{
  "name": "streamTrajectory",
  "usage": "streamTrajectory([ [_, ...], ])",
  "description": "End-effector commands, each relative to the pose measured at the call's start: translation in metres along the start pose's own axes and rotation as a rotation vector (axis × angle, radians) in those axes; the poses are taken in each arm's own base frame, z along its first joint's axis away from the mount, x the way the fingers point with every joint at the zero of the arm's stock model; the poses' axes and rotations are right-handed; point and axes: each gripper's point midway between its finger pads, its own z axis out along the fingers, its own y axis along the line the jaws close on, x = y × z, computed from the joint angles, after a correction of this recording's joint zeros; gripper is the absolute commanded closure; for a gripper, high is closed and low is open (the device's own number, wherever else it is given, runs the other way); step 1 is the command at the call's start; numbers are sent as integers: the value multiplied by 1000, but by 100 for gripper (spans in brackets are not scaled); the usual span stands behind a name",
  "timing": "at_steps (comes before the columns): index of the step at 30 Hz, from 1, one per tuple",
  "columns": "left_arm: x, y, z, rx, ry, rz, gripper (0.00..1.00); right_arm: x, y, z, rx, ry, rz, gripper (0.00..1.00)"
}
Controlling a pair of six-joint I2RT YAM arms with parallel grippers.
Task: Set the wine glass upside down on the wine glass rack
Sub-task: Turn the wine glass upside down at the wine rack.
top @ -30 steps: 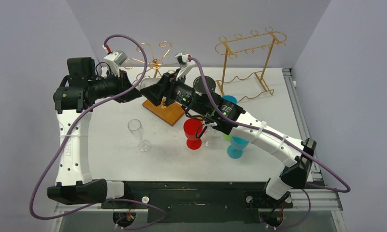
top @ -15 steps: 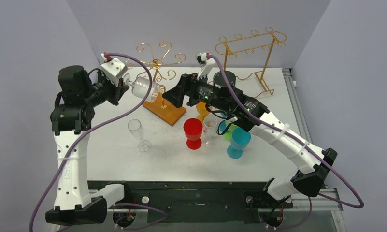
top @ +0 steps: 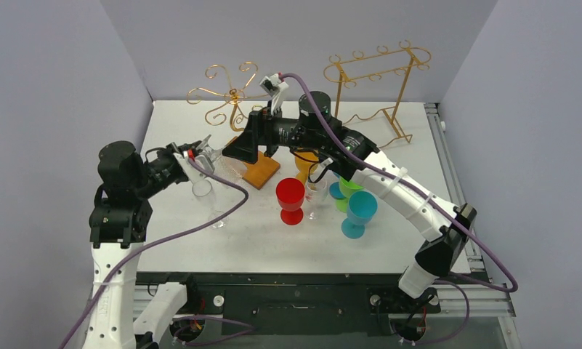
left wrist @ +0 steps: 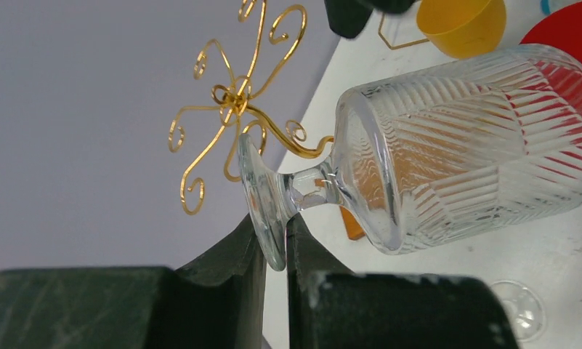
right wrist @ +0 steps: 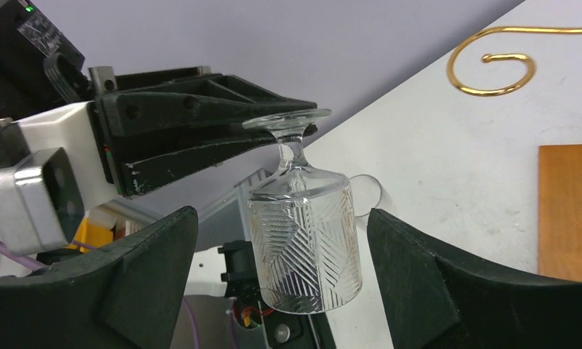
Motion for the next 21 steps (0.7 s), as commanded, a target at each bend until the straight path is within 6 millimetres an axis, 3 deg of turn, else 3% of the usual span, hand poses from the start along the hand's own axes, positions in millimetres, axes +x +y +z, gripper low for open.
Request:
streamTrajectory([
  [1, -56, 38, -15, -167, -182, 312, 100, 5, 30, 1, -167, 39, -57, 18],
  [9, -73, 31, -22, -181, -266, 491, 100, 55, 28, -4, -175, 90, -290, 18],
  [17, -86, 5, -30, -120, -347, 603, 100, 52, 25, 16, -193, -4, -323, 17],
  [21, -90, -2, -37, -124, -365, 639, 100, 66, 27, 30, -227, 6, -318, 17],
])
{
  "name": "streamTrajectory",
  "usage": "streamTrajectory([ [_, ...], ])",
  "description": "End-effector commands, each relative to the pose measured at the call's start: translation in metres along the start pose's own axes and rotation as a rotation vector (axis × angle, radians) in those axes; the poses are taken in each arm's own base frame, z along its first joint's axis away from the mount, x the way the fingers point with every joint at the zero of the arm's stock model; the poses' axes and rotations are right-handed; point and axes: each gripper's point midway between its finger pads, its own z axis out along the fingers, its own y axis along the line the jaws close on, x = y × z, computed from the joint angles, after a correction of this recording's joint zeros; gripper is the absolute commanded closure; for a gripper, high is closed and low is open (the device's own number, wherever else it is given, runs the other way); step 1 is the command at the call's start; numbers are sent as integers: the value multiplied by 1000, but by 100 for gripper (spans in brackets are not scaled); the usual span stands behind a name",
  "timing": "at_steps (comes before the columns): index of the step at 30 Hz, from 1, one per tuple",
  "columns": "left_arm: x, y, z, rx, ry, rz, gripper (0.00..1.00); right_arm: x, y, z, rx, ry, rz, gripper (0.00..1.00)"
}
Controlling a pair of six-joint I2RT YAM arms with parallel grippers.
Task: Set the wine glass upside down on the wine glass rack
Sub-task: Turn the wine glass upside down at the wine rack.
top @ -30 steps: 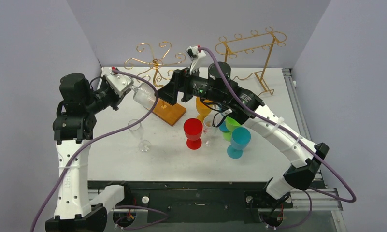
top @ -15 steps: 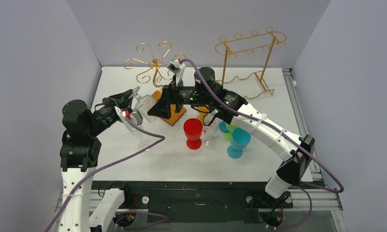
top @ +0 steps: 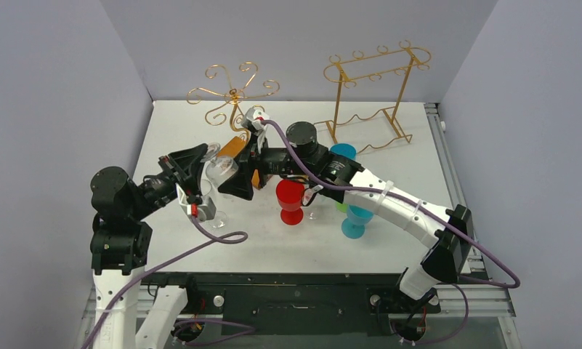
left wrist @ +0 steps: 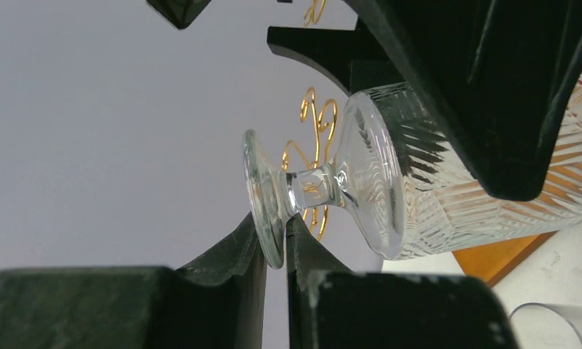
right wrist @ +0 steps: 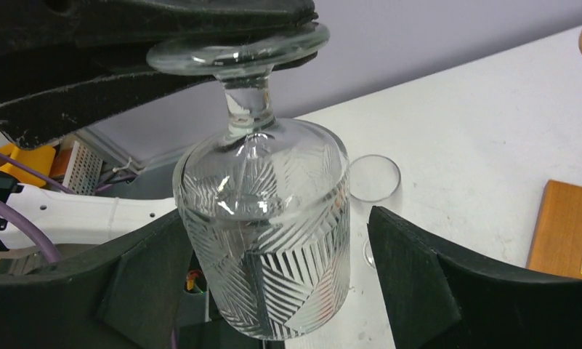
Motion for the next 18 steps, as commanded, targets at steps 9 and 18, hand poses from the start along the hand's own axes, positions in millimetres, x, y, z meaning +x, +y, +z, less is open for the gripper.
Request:
streamTrajectory([
  [9, -37, 19, -9, -100, -124, 211, 100, -4, 34, 32, -156, -113, -92, 17],
  [18, -37, 22, -9, -113, -122, 229, 100, -5, 24, 24, -171, -128, -38, 32],
])
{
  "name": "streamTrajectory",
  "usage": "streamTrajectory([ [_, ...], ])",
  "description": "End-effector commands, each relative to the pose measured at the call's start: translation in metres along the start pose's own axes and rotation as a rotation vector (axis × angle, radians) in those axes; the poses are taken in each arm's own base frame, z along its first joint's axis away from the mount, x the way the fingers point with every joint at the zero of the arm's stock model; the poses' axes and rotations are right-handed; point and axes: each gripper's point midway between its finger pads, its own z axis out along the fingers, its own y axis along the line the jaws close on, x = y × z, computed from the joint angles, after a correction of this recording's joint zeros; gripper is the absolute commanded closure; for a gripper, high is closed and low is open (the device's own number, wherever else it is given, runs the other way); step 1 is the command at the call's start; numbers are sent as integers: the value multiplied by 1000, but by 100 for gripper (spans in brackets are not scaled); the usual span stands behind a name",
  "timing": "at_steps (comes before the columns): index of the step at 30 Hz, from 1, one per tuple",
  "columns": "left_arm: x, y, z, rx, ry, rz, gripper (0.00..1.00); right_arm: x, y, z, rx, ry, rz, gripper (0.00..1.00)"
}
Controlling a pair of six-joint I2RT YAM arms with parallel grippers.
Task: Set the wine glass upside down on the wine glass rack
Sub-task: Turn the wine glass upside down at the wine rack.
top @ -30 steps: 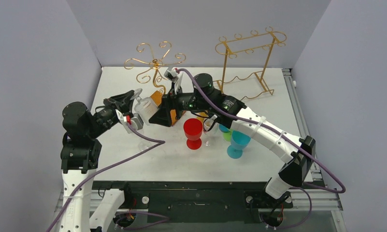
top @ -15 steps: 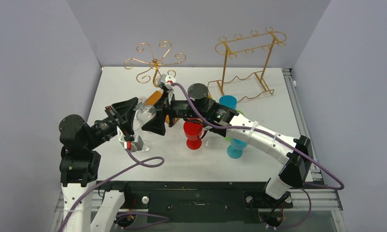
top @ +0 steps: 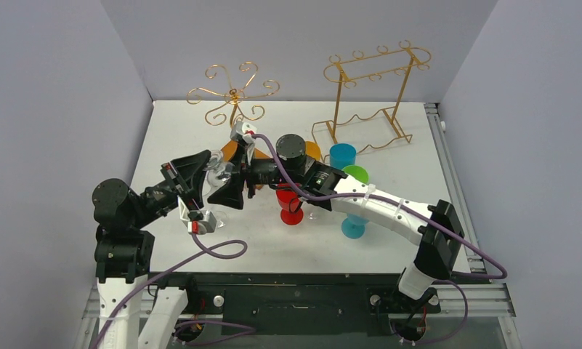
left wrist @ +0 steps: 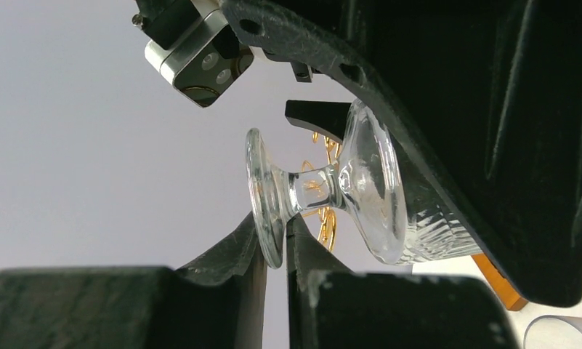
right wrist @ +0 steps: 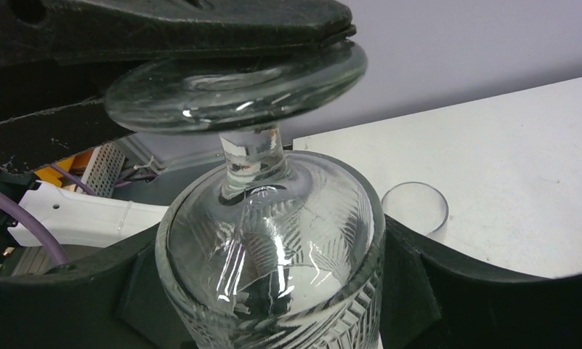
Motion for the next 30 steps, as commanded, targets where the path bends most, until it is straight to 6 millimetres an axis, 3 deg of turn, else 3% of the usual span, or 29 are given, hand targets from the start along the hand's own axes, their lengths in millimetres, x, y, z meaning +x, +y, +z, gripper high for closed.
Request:
streamTrajectory([
  [1, -16, 35, -2, -91, -36, 110, 100, -21, 1, -8, -40, -79, 1, 31],
  [5, -13, 36, -2, -94, -25, 113, 100, -22, -3, -21, -26, -113, 2, 19],
  [15, -10, 28, -2, -68, -21, 115, 100, -21, 6, -28, -49, -79, -25, 18],
  [17, -9, 26, -2, -63, -19, 115, 100, -21, 6, -28, -44, -81, -26, 21],
  [25, -5, 25, 0, -61, -7, 76, 100, -20, -4, -29, 17, -67, -50, 52],
  [30, -1, 23, -1, -54, 19, -56, 75, -24, -20, -30, 98, -81, -72, 65],
])
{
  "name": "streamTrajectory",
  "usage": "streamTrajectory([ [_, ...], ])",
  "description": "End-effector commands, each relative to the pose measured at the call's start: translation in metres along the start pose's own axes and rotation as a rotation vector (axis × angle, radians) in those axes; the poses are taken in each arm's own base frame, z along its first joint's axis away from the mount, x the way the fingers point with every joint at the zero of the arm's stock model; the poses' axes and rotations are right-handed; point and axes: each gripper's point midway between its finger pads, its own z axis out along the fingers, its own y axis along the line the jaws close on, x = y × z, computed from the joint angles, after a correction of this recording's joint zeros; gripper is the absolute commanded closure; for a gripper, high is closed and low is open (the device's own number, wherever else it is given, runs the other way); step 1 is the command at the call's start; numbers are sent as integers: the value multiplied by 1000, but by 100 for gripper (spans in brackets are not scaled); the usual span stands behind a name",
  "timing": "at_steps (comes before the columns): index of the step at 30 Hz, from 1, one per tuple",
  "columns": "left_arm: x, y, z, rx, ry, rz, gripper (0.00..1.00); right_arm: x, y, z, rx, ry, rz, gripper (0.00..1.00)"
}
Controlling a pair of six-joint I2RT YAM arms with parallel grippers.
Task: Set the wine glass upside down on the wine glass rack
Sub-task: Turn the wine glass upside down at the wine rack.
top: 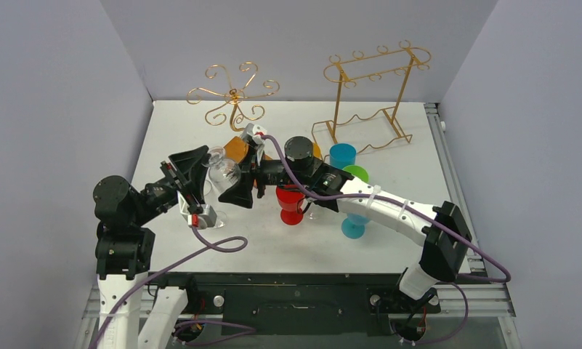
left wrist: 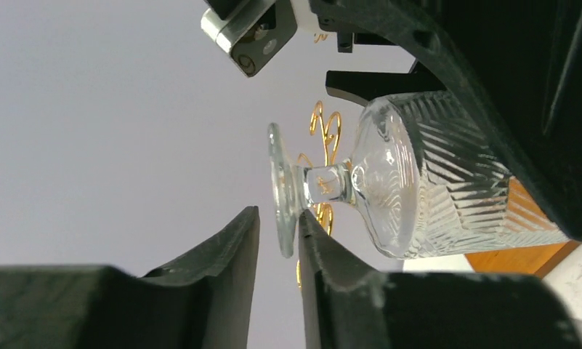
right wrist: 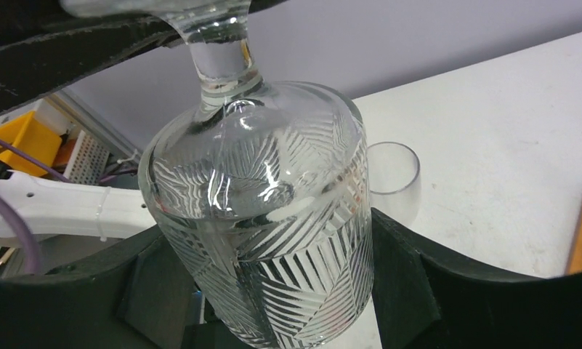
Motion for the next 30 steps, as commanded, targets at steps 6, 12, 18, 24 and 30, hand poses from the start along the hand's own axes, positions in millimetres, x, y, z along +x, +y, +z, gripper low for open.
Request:
streamTrajectory([
  [6, -4, 15, -5, -45, 24, -121, 17, -51, -18, -14, 147, -133, -115, 79],
  [12, 17, 29, -8, -140, 139, -379, 3, -53, -57, -13, 280, -188, -93, 85],
  [18, 54, 42, -12, -272, 299, -659, 3, -55, -92, -4, 392, -222, -100, 89],
  [24, 105, 52, -15, -429, 453, -870, 0, -66, -118, -1, 474, -300, -90, 91],
  [30, 155, 68, -25, -564, 579, -1050, 15, -74, -124, 7, 469, -346, -82, 92],
])
